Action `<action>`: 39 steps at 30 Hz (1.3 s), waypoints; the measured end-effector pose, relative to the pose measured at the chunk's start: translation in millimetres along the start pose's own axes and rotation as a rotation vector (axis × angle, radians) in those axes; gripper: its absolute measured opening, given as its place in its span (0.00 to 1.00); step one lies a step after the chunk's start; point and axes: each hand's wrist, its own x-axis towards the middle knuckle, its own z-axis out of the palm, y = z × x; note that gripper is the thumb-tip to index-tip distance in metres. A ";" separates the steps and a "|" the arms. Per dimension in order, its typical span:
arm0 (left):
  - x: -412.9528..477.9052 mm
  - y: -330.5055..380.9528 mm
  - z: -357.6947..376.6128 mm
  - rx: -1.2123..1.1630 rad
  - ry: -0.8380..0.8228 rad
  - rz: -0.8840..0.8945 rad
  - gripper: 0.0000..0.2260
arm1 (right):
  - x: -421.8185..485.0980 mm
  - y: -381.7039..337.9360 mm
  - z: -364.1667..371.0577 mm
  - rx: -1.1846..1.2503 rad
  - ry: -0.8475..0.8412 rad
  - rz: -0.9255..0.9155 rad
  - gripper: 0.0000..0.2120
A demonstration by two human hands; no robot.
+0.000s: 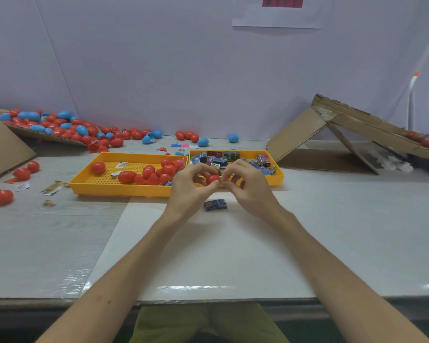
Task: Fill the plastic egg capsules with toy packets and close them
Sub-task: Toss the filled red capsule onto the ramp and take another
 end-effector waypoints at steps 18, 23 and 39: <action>4.2 -5.9 -0.9 -0.089 -0.038 -0.074 0.12 | 0.2 -2.5 -2.5 -0.007 0.058 0.003 0.04; 3.9 -8.2 -0.3 -0.044 -0.024 -0.052 0.12 | 0.8 -2.8 -1.4 -0.025 0.055 -0.020 0.03; 2.6 -3.8 -0.7 -0.077 -0.069 -0.049 0.11 | 0.5 -1.0 -0.2 0.017 0.046 0.006 0.04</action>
